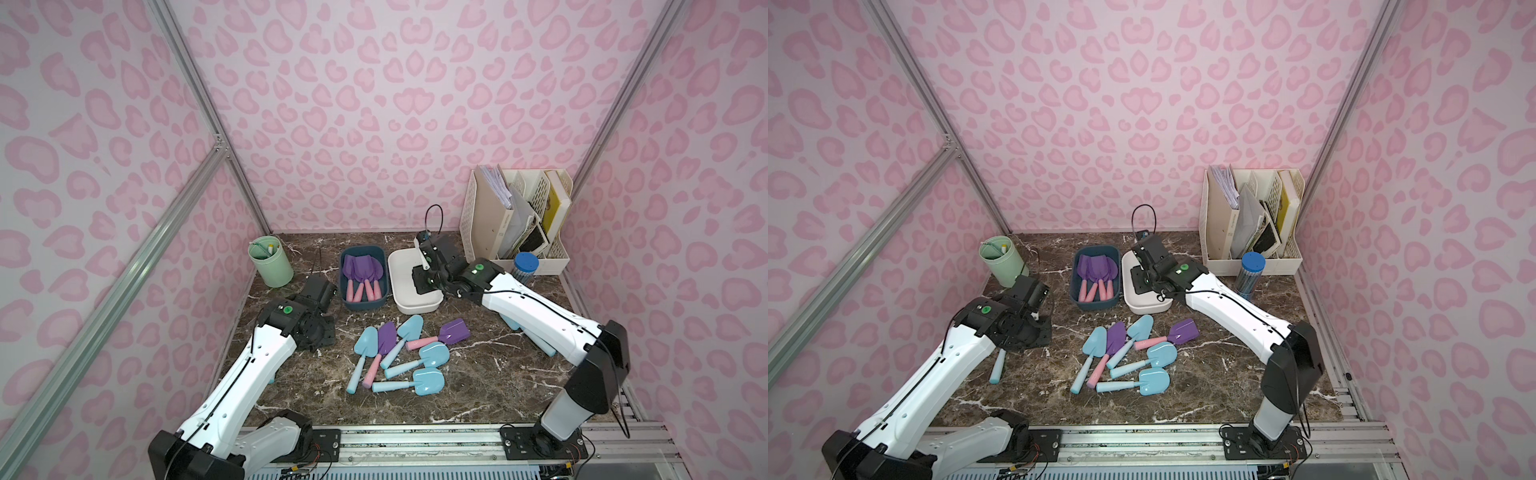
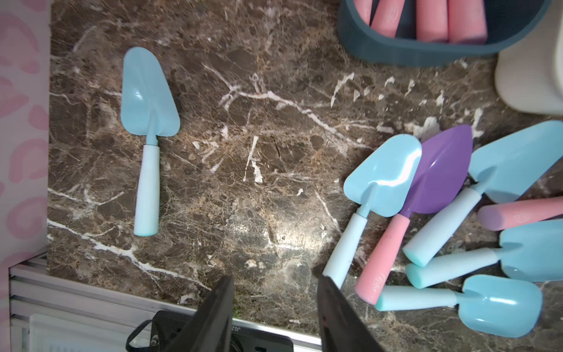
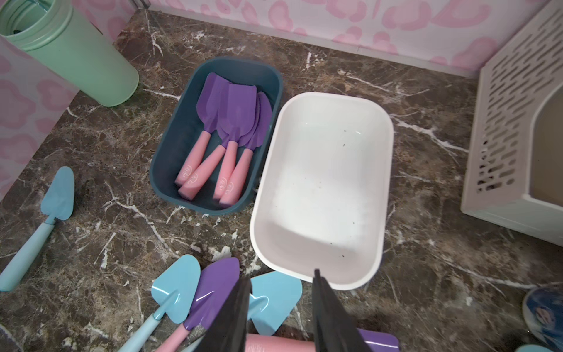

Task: Sort the small shovels by color and place them into the storage box
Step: Pick up the shovel from the center of the board.

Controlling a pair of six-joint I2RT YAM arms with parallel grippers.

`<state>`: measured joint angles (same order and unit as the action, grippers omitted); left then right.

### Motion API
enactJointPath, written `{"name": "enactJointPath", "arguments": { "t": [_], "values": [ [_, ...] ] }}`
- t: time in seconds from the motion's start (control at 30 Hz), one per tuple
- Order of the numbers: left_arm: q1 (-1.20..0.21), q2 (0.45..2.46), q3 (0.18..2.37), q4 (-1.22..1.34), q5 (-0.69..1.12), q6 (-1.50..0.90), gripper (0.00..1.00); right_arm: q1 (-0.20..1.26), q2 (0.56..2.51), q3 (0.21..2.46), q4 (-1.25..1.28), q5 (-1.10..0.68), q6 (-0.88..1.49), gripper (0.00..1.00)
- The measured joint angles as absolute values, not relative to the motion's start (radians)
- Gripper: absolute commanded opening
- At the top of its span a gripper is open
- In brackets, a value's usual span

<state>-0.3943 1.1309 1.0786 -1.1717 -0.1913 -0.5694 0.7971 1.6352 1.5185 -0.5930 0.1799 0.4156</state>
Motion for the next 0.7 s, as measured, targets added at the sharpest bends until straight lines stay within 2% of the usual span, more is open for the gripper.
{"name": "enactJointPath", "arguments": {
  "t": [0.33,0.7],
  "values": [
    [-0.595,1.303,1.008,-1.136,-0.117,-0.656,0.51,0.677,1.352,1.211,-0.572,0.169,0.419,0.41],
    [-0.64,1.481,1.032,-1.04,-0.041,-0.667,0.51,0.632,1.318,1.163,-0.569,0.133,0.419,0.41]
  ]
}}
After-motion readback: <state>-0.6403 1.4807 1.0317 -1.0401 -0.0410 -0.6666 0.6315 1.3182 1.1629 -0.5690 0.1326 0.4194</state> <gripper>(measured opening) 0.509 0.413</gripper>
